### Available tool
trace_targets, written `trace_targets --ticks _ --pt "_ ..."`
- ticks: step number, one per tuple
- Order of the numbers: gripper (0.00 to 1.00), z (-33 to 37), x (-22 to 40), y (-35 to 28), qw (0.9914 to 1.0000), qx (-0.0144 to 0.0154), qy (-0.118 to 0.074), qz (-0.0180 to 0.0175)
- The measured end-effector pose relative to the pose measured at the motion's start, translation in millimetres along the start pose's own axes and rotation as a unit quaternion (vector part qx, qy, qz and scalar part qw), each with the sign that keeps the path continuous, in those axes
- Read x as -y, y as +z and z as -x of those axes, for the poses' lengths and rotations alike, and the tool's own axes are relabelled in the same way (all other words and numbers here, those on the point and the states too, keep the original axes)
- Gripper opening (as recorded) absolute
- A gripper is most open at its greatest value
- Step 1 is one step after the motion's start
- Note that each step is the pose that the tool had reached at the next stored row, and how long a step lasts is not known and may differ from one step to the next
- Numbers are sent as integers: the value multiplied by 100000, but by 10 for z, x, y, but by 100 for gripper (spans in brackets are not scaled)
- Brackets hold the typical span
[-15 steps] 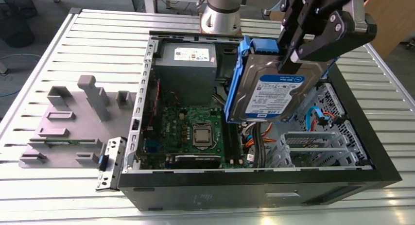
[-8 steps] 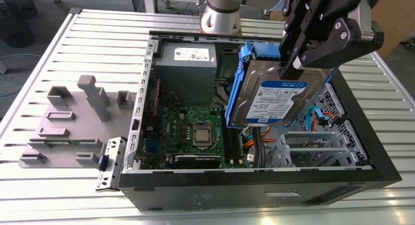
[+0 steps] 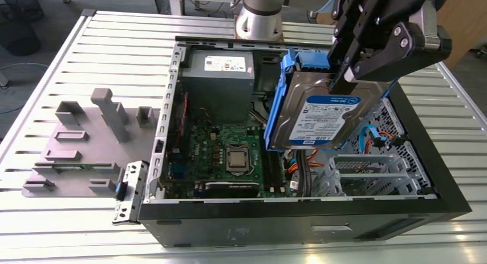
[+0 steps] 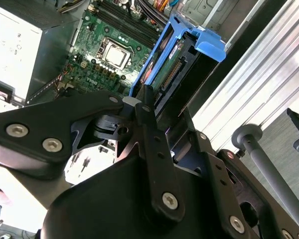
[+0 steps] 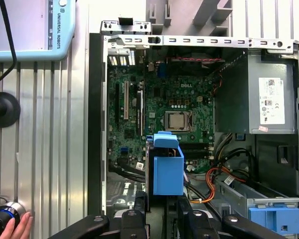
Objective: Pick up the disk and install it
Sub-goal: 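Pick up the disk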
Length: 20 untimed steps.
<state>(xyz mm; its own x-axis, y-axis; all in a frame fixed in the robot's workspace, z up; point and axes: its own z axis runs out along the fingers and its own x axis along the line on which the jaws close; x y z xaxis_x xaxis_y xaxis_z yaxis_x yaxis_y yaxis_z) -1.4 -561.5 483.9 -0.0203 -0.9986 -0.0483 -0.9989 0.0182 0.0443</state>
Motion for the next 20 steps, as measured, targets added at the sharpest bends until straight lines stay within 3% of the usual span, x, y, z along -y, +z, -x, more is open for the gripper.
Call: trace_targets --ticks 5,20 --pt "35 0 21 0 100000 -3 -2 1" --pt "35 4 248 -2 100000 1 1 1"
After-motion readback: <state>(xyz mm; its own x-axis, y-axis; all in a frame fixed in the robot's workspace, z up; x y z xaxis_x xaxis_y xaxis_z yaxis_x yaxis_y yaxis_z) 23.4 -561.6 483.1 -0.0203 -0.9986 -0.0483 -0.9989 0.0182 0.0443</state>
